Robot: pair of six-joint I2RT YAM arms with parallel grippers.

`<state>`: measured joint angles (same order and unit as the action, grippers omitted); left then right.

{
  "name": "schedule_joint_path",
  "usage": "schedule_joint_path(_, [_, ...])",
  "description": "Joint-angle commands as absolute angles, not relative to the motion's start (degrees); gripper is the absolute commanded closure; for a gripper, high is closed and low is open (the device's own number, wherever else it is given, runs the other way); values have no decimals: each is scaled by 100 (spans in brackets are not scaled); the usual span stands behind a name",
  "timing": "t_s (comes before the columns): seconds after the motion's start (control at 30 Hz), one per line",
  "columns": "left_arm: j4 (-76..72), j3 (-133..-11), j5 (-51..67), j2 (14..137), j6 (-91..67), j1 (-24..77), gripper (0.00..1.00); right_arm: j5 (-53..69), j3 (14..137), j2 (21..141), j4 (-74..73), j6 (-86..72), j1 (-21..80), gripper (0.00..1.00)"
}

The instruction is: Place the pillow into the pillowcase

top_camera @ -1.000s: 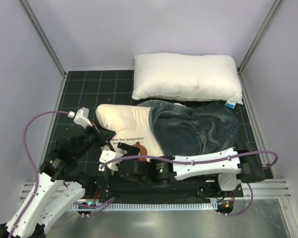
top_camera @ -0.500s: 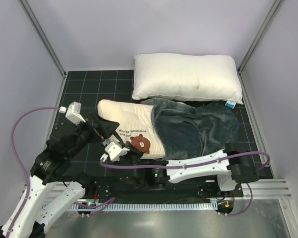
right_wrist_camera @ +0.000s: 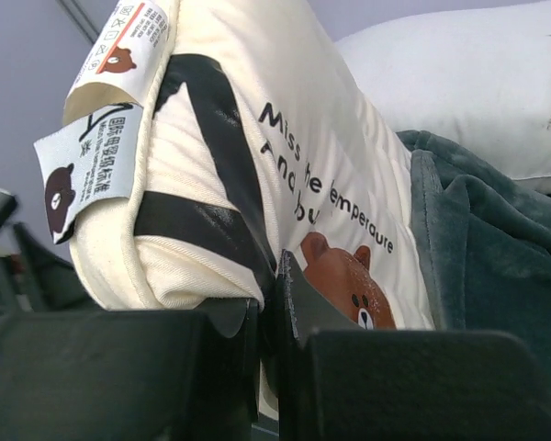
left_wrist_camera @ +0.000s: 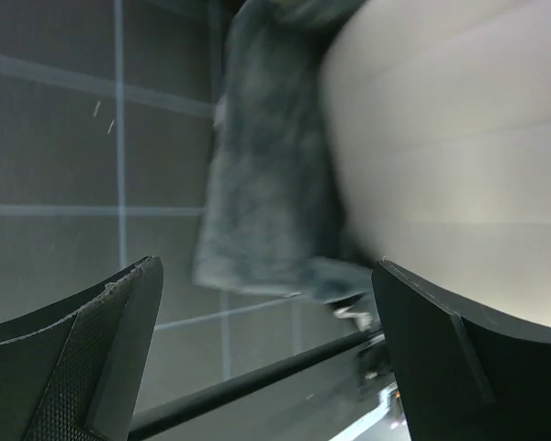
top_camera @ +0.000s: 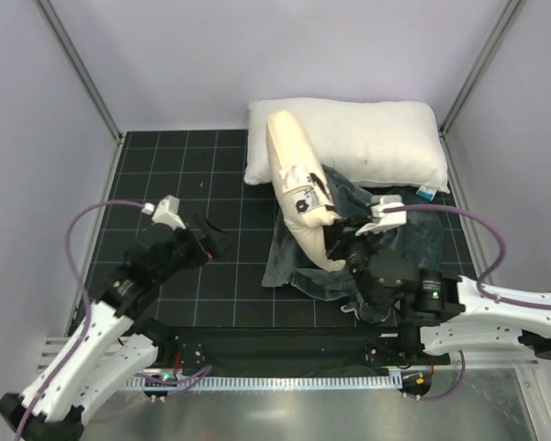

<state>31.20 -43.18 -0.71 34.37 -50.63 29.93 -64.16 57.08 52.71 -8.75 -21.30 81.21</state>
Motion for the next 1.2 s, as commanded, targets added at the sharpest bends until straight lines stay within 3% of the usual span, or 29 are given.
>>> schedule_joint_path(0.0, [1953,-3912,422,4304,-5151,3015,0,-6609,5449,4853,-896,-2637,7981,96])
schedule_joint_path(0.33, [441,-4394,712,7616,-5150,3656,0,-6829,5335,4579,-1178,-2672,7919,96])
schedule_joint_path(0.67, [26,-4719,519,9288,-5546,3867,1,-6741,5317,4483,-1239,-2672,7901,96])
schedule_joint_path(0.97, [-456,-5537,896,10712,-5677,4140,17,-6741,5256,4368,-1231,-2733,7901,96])
schedule_joint_path(1.03, [-685,-5642,905,10854,-5687,4148,25,-6724,5247,4359,-1239,-2742,7910,96])
schedule_joint_path(1.07, [-755,-5677,923,10985,-5678,4140,39,-6732,5238,4359,-1265,-2760,7901,96])
schedule_joint_path(1.13, [-1045,-5730,958,11074,-5678,4140,55,-6724,5229,4351,-1266,-2777,7893,96])
schedule_joint_path(1.17, [-1133,-5748,1019,11109,-5652,4140,72,-6715,5221,4351,-1274,-2777,7901,96])
